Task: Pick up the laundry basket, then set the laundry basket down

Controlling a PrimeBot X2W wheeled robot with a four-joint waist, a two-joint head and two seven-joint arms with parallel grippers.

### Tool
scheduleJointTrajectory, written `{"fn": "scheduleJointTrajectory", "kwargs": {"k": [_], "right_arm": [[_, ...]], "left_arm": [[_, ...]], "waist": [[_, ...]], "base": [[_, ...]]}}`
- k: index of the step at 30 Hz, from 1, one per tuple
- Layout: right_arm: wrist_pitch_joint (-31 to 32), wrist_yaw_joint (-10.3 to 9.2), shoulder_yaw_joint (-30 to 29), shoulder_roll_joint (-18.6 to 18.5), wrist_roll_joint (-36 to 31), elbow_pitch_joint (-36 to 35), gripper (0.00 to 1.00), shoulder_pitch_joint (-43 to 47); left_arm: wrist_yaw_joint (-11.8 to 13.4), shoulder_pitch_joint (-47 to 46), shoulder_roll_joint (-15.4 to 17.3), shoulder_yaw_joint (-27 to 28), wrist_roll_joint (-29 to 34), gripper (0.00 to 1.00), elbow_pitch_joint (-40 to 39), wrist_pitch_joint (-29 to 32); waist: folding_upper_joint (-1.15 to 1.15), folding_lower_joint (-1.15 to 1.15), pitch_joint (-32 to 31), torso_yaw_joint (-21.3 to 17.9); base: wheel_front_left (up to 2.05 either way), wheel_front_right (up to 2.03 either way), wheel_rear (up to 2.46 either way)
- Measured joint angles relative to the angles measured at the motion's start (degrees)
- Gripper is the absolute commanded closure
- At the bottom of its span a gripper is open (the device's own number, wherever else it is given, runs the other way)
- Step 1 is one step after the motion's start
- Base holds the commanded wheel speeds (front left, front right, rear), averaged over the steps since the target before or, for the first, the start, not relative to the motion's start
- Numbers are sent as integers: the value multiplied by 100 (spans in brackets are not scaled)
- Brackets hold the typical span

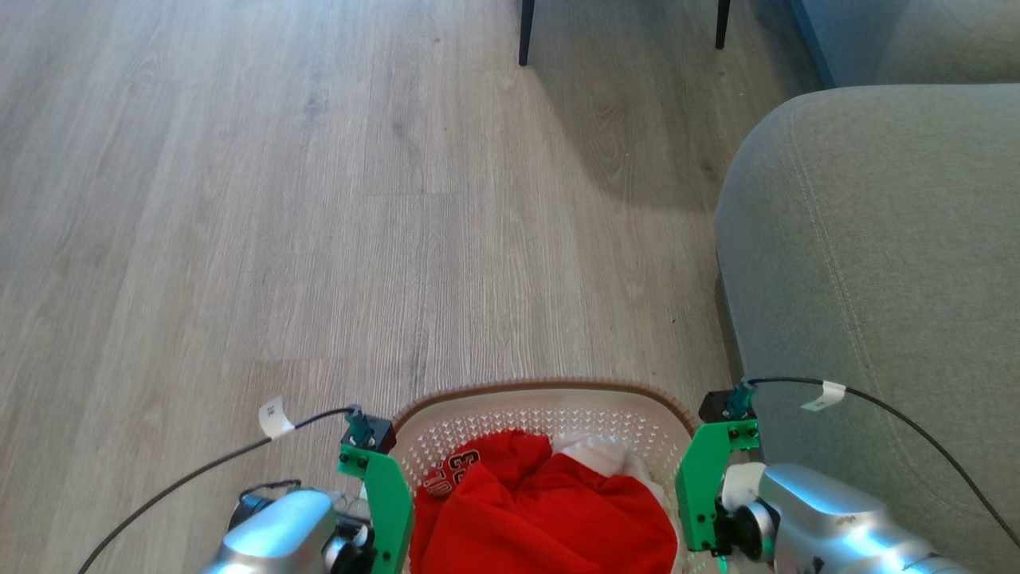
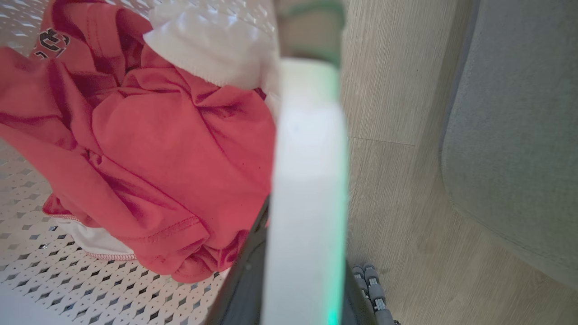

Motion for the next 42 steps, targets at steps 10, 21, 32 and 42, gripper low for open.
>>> {"fn": "scheduleJointTrajectory", "kwargs": {"k": [10,21,32,42], "right_arm": [[0,0,8,0,15,-1,100,0],[-25,0,15,0,31,0,100,0],[-34,0,18,0,32,-1,100,0],[-97,0,20,-13,31,-8,100,-3]], "left_arm": [[0,12,0,0,0,100,0,0],[0,13,0,0,0,100,1,-1],[0,13,-4,0,1,100,16,-25],[0,9,-41,0,2,100,81,-114]], "waist": [[0,0,-30,-36],[0,0,-22,-25],[0,0,36,-14],[0,0,209,-15]], "base": [[0,0,0],[0,0,0],[0,0,0],[0,0,0]]}}
